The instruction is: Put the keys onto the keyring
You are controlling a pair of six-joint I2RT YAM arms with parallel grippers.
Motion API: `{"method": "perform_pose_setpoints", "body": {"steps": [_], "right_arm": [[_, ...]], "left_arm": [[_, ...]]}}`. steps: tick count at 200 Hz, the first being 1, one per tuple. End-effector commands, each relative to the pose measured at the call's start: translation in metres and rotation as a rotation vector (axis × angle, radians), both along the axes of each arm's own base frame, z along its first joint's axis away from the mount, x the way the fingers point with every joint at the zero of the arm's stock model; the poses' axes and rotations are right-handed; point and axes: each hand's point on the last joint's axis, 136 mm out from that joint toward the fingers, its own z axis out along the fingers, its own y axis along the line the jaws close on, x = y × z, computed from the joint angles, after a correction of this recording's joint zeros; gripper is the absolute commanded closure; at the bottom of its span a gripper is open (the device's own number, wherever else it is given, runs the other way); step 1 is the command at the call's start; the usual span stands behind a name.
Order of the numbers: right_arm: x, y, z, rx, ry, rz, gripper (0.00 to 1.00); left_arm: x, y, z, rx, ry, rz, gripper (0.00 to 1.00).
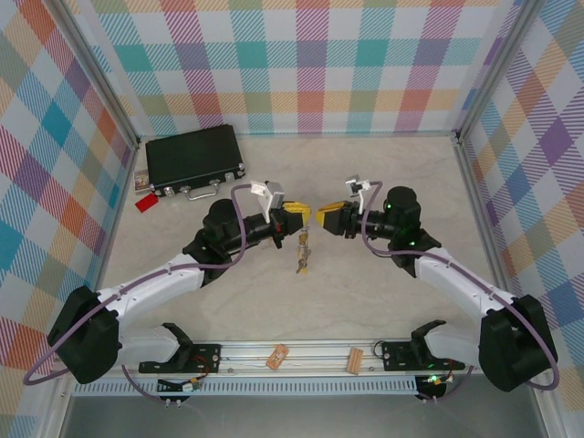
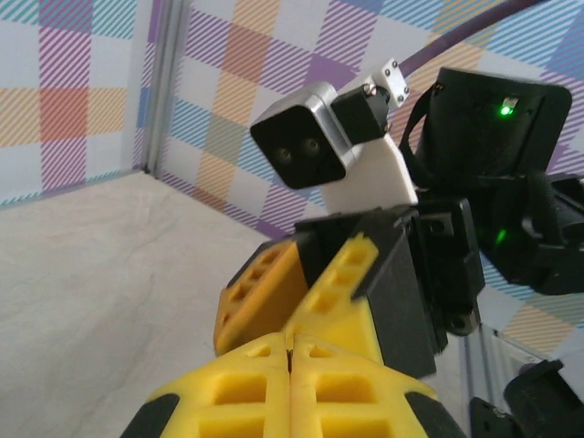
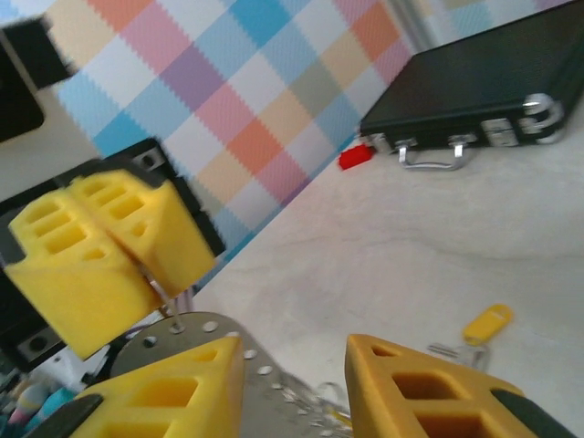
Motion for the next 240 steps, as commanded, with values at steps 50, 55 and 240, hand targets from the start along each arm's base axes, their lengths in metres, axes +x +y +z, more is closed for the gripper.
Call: {"method": "perform_pose_setpoints", "body": {"steps": [50,55,240], "right_arm": [[-0.022,0.007,0.034,0.108,-0.180,0.104,0.69],[-0.023,0.006,0.036,0.116,-0.184,0.105,0.69],[-0.029,0.011,0.064,0.242,-0.218,0.177,0.80]], "left_arm": [[-0.010,0.005,0.041,-0.158,-0.044,-0.077,1.00],[-0.010,0.004,0.042,-0.163,-0.041,-0.084,1.00],[-0.015,-0.008,0.043,-0.209,0.036,-0.183,1.00]]}}
